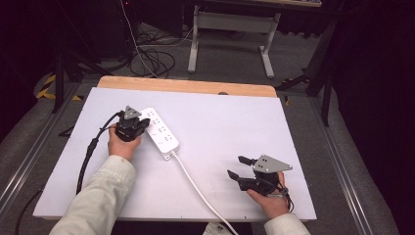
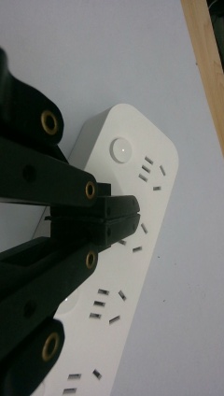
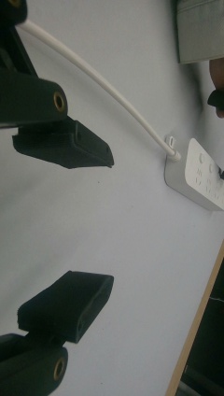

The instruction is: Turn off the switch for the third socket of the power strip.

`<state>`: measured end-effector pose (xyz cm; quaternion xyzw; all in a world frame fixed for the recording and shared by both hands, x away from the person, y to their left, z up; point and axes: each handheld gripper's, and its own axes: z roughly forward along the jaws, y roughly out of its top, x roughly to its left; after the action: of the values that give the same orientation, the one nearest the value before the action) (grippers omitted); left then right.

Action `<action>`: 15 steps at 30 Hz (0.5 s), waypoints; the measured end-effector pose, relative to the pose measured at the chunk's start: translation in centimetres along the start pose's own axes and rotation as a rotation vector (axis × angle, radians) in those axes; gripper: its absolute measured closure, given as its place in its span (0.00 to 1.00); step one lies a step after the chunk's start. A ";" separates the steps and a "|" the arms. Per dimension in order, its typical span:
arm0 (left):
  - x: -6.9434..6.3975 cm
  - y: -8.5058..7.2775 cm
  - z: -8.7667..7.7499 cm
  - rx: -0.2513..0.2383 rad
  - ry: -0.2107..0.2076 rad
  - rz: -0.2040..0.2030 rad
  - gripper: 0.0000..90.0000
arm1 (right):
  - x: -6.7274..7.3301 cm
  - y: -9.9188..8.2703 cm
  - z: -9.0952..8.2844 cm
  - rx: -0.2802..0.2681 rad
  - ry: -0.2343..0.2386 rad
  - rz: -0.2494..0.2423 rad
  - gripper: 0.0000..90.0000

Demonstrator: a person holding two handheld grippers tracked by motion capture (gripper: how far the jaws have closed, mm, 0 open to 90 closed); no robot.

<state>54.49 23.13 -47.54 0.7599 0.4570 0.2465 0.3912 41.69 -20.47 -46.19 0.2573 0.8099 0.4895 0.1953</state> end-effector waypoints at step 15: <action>-0.4 0.1 0.2 0.015 0.034 0.005 1.00 | 0.0 0.0 0.1 0.002 0.003 0.005 0.41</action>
<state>54.44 22.70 -47.58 0.7598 0.4634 0.2569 0.3768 41.71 -20.43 -46.23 0.2588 0.8100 0.4895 0.1929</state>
